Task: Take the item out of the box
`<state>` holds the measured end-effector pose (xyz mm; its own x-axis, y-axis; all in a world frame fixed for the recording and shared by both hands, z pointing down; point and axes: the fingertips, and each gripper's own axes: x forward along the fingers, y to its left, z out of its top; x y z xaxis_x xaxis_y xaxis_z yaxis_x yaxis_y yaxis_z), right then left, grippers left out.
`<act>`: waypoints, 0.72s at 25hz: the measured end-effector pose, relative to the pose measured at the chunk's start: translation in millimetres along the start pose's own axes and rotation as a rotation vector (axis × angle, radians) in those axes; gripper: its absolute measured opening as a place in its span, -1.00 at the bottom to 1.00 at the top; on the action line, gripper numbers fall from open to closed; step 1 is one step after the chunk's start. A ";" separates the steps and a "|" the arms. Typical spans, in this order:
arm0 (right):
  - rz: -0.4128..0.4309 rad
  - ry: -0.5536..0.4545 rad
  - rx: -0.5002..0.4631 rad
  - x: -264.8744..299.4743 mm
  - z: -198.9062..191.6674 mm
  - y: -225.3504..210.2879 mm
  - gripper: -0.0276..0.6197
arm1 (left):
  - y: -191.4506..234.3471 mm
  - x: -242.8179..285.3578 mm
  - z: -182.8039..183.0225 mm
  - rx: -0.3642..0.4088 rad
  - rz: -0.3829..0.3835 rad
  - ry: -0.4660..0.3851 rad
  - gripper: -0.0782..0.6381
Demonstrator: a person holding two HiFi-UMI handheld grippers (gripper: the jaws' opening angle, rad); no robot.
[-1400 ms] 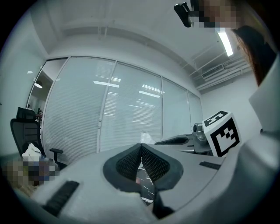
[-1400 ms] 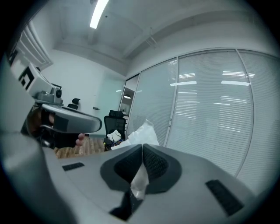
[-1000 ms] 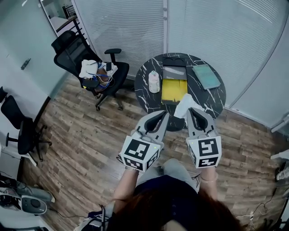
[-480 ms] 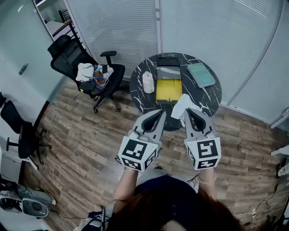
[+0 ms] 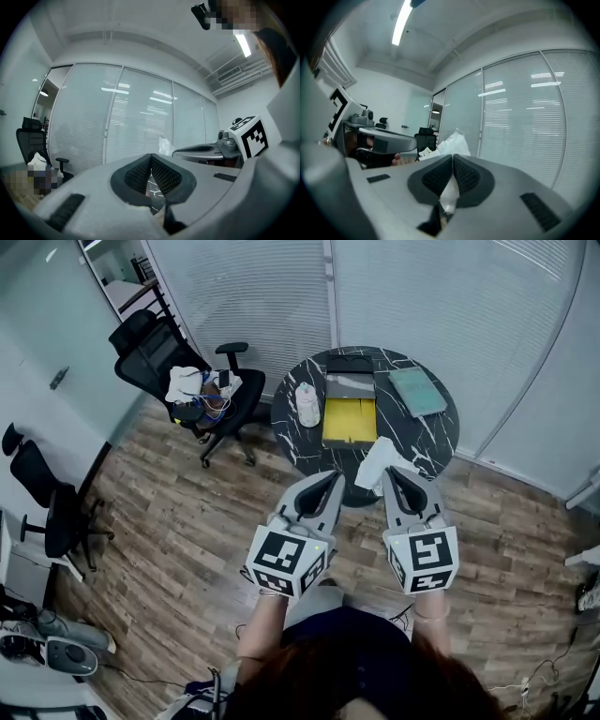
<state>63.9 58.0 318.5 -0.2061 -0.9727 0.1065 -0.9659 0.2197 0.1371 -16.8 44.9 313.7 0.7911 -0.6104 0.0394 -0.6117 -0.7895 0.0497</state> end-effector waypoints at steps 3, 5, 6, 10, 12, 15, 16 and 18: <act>0.008 -0.004 0.004 -11.9 -1.2 0.4 -0.83 | -10.3 -5.7 0.9 0.002 0.011 0.000 -0.71; 0.014 -0.005 0.009 -18.3 -3.1 1.4 -0.83 | -16.3 -9.8 0.8 0.002 0.018 0.001 -0.71; 0.017 -0.004 0.012 -21.3 -4.3 1.8 -0.83 | -19.3 -11.7 0.5 0.002 0.020 0.003 -0.71; 0.028 -0.004 0.025 -34.5 -8.5 6.2 -0.83 | -31.9 -19.7 -2.1 0.004 0.025 0.012 -0.71; 0.034 -0.007 0.028 -40.7 -9.4 9.8 -0.83 | -36.9 -24.2 -3.8 0.006 0.028 0.016 -0.71; 0.041 -0.006 0.032 -48.4 -11.2 13.9 -0.84 | -44.2 -30.4 -5.6 0.007 0.031 0.020 -0.71; 0.042 -0.004 0.033 -51.2 -12.1 15.0 -0.84 | -46.8 -32.6 -6.0 0.006 0.030 0.021 -0.71; 0.043 -0.002 0.036 -57.2 -12.9 17.5 -0.84 | -51.1 -37.0 -5.9 0.006 0.029 0.021 -0.71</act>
<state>60.9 118.5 327.5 -0.2474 -0.9627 0.1094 -0.9613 0.2580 0.0966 -14.8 108.2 315.7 0.7729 -0.6315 0.0614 -0.6341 -0.7721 0.0419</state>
